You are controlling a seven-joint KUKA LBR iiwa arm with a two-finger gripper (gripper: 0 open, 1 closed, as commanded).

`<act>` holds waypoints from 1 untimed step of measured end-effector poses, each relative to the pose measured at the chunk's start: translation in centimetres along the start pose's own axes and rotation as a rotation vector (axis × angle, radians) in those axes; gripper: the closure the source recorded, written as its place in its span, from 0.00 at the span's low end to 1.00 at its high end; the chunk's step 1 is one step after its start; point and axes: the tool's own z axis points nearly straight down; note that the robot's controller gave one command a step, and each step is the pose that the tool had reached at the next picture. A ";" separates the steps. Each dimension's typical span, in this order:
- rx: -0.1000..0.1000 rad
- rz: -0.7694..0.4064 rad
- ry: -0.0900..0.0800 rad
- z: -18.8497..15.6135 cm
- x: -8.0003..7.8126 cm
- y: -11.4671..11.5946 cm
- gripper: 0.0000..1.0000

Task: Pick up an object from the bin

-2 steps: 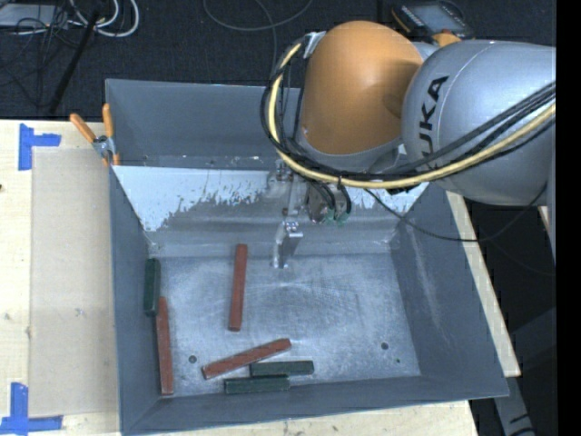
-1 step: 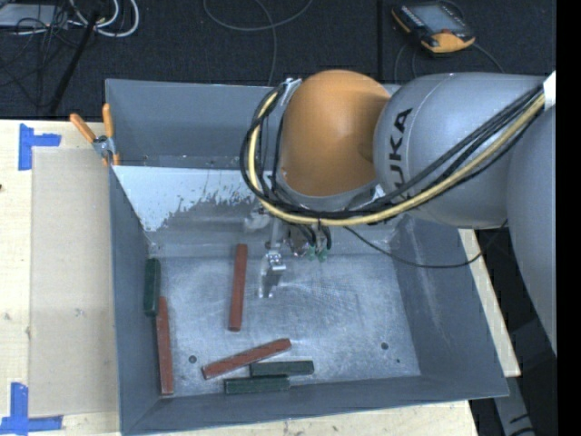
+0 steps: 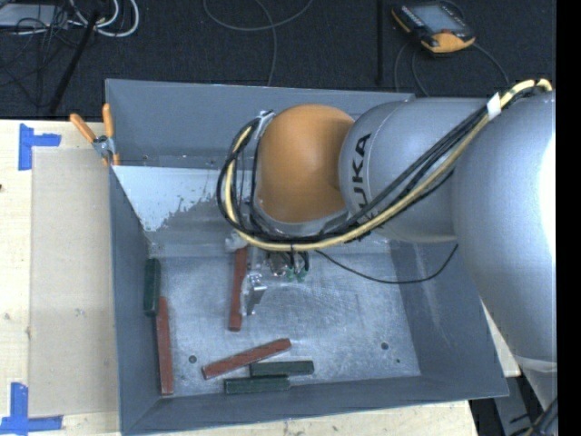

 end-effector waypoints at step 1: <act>-0.001 -0.012 0.000 1.5 0.1 0.3 0.00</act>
Offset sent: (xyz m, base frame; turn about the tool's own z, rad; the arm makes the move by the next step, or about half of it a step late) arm -0.0061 -0.0016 0.0308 -0.1228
